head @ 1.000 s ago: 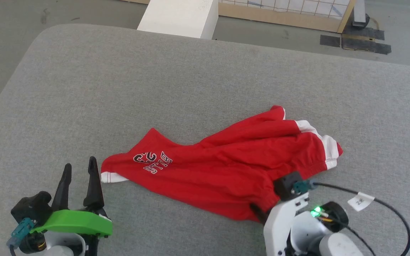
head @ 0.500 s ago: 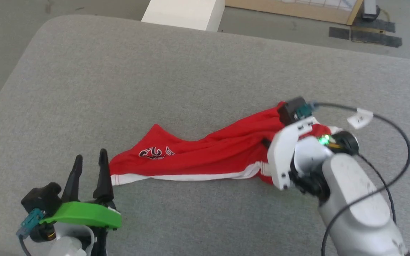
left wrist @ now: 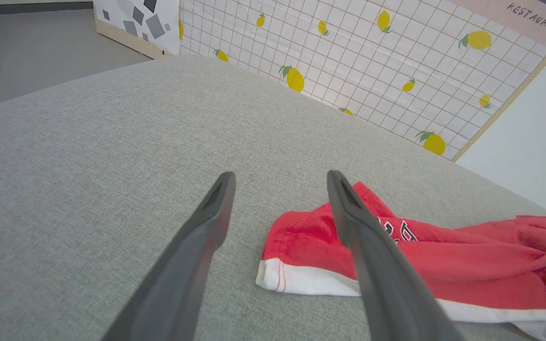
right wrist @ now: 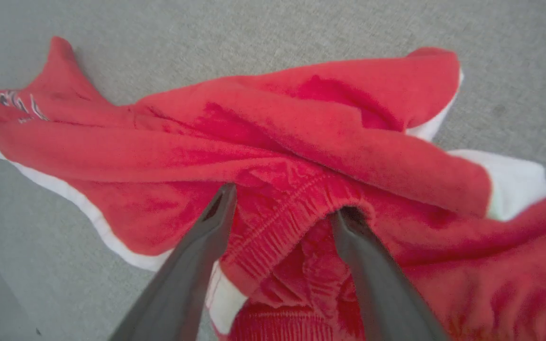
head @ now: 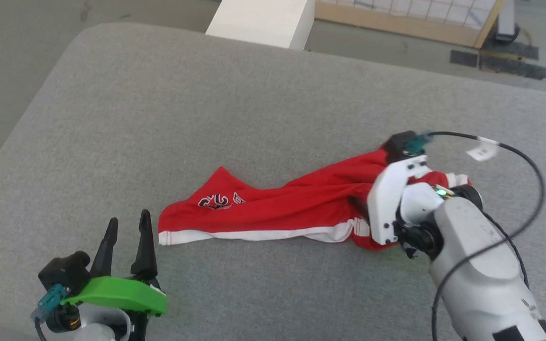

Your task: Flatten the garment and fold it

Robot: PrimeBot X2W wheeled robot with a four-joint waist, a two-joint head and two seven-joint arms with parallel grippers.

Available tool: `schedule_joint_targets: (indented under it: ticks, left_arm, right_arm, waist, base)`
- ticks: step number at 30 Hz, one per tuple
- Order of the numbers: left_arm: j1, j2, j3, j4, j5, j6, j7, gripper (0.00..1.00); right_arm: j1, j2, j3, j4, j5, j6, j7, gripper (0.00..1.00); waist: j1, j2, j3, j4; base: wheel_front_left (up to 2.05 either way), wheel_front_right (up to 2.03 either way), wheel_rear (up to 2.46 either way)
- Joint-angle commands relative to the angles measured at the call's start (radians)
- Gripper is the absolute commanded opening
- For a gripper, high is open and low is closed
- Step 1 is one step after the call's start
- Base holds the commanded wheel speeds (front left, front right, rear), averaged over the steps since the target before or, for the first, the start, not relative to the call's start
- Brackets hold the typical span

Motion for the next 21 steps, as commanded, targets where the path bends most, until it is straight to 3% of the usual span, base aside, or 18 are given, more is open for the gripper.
schedule_joint_targets:
  ticks: [1,6,12,16,21]
  left_arm:
    - [0.012,0.004,0.001,-0.002,0.009,-0.007,-0.005,1.00]
    - [0.024,0.005,-0.003,-0.012,0.016,-0.007,-0.005,1.00]
    - [0.039,0.008,-0.001,-0.021,0.019,-0.008,-0.005,1.00]
    - [0.042,0.009,-0.003,-0.023,0.019,-0.008,-0.005,1.00]
    - [0.036,0.009,-0.008,-0.023,0.015,-0.008,-0.005,1.00]
  right_arm:
    - [0.029,-0.004,-0.019,-0.022,0.019,-0.001,-0.022,1.00]
    - [0.134,-0.004,-0.107,-0.169,0.082,-0.001,-0.088,1.00]
    - [0.338,-0.004,-0.163,-0.409,0.035,-0.001,-0.131,1.00]
    - [0.468,-0.004,-0.116,-0.548,-0.069,-0.001,-0.125,1.00]
    - [0.536,-0.004,-0.019,-0.622,-0.131,-0.001,-0.127,1.00]
  waist:
    - [0.0000,0.0090,-0.030,-0.025]
    - [0.0000,0.0090,-0.052,-0.054]
    - [0.0000,0.0090,-0.063,-0.076]
    - [0.0000,0.0090,-0.061,-0.080]
    - [0.0000,0.0090,-0.046,-0.078]
  base:
    - [0.00,0.00,0.00]
    - [0.00,0.00,0.00]
    - [0.00,0.00,0.00]
    - [0.00,0.00,0.00]
    - [0.00,0.00,0.00]
